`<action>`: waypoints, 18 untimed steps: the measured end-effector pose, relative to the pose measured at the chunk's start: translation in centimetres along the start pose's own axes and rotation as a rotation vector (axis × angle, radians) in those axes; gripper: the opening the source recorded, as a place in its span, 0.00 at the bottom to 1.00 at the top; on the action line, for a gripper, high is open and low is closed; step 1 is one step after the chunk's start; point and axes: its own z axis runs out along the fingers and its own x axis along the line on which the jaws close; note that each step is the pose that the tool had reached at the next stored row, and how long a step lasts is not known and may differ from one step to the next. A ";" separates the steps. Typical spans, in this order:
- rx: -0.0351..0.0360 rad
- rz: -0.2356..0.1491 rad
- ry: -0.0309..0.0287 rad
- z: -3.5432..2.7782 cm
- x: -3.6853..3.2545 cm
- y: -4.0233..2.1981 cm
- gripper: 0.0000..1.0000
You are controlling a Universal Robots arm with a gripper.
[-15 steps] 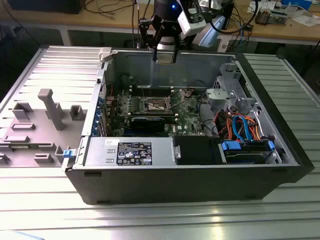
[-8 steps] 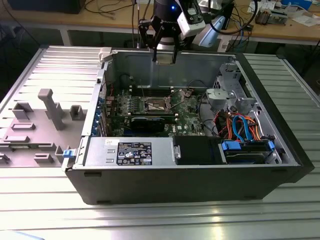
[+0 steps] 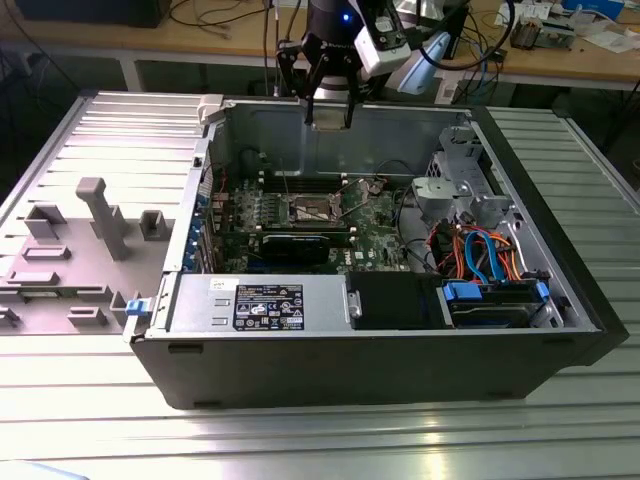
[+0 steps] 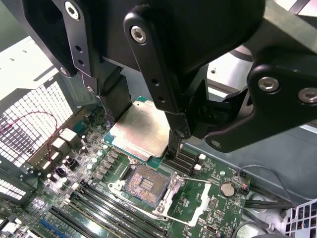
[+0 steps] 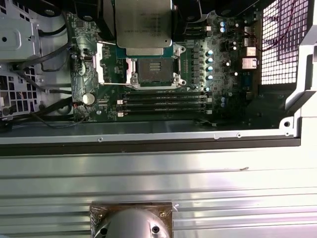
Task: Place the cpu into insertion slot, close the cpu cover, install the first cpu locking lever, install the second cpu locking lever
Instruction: 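Place the cpu into insertion slot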
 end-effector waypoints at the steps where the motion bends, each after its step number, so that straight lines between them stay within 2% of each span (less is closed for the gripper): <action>1: 0.0000 0.000 0.0000 0.01 0.00 0.00 0.55; 13: 0.0000 0.000 0.0000 0.21 -0.01 -0.06 0.55; 15: 0.0000 0.000 0.0001 0.50 -0.01 -0.13 0.55; 18: -0.0001 0.000 0.0000 0.56 -0.01 -0.15 0.55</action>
